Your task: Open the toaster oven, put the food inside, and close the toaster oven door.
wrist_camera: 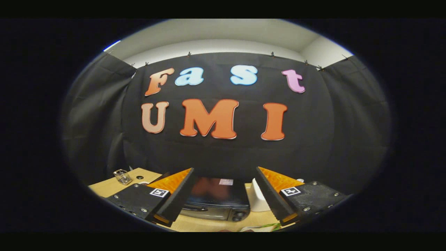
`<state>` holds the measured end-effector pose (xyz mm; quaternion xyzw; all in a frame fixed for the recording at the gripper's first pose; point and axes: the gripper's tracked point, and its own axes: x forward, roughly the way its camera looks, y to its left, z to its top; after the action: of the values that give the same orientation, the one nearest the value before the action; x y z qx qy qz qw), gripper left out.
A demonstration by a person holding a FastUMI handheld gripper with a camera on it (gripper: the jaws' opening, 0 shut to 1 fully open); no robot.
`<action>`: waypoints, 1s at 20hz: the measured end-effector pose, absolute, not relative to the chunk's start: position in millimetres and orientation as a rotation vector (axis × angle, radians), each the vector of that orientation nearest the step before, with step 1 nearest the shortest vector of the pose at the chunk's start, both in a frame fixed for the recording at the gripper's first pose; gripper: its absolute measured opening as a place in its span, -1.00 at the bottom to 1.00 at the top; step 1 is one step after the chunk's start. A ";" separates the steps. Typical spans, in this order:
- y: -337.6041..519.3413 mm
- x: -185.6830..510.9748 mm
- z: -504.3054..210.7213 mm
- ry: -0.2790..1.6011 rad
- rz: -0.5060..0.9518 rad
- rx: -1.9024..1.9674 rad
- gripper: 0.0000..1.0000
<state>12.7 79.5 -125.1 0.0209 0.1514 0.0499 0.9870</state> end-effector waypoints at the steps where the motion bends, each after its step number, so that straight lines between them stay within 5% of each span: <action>1: 90.4 13.2 -143.3 0.352 0.119 0.050 1.00; 14: 170.2 1.6 -262.9 0.602 0.161 0.084 1.00; 20: 176.1 -14.1 -258.1 0.538 0.168 0.093 0.86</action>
<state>-14.1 176.1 -258.1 0.0457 0.2653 0.0828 0.9595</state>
